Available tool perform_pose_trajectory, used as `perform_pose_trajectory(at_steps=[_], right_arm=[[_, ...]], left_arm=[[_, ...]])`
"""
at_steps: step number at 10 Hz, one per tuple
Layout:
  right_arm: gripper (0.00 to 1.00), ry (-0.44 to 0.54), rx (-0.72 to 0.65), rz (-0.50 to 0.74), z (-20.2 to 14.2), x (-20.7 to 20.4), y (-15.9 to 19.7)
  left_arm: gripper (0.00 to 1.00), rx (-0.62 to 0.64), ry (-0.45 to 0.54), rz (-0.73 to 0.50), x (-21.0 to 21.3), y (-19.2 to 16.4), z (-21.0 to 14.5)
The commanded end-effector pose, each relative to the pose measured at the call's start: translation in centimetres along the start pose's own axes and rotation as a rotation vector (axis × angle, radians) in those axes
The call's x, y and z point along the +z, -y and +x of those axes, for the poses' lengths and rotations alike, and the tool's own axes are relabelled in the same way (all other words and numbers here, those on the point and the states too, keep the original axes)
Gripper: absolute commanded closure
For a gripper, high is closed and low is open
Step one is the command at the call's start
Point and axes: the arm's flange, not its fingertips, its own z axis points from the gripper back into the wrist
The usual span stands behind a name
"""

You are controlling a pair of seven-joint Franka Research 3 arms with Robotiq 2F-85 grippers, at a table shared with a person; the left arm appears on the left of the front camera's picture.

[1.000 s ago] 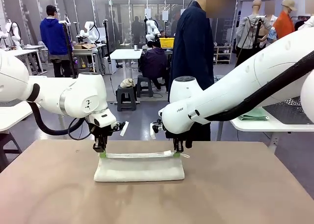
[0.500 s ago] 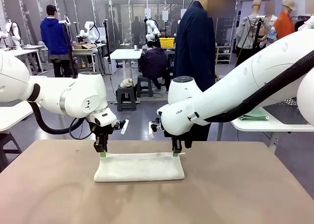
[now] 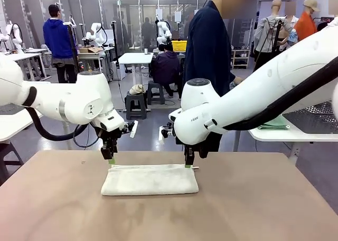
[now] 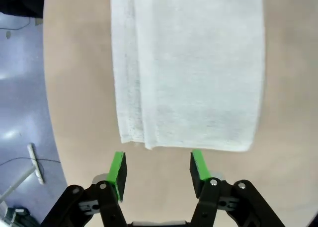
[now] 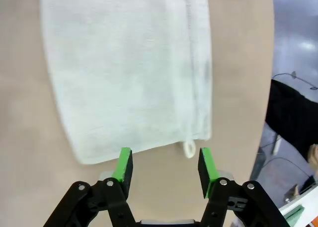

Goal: Fold the towels and place them in the basket.
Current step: When a person lays out a Towel with hook on the table, fold it in half twice.

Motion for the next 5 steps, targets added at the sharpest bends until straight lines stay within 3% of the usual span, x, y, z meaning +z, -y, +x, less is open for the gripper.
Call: perform_pose_trajectory(at_steps=[1, 4, 5], right_arm=[[0.33, 0.023, -0.134, 0.069, -1.9, 5.3, -3.6], [0.33, 0.048, -0.490, 0.135, -2.3, 11.6, -7.1], [0.33, 0.044, -0.543, 0.152, -2.1, 12.6, -8.0]], left_arm=[[0.34, -0.011, 0.093, -0.072, 5.0, 3.8, -3.0], [0.34, 0.008, 0.337, -0.094, 10.2, 6.7, -8.3], [0.34, 0.026, 0.454, -0.084, 11.1, 7.4, -11.0]])
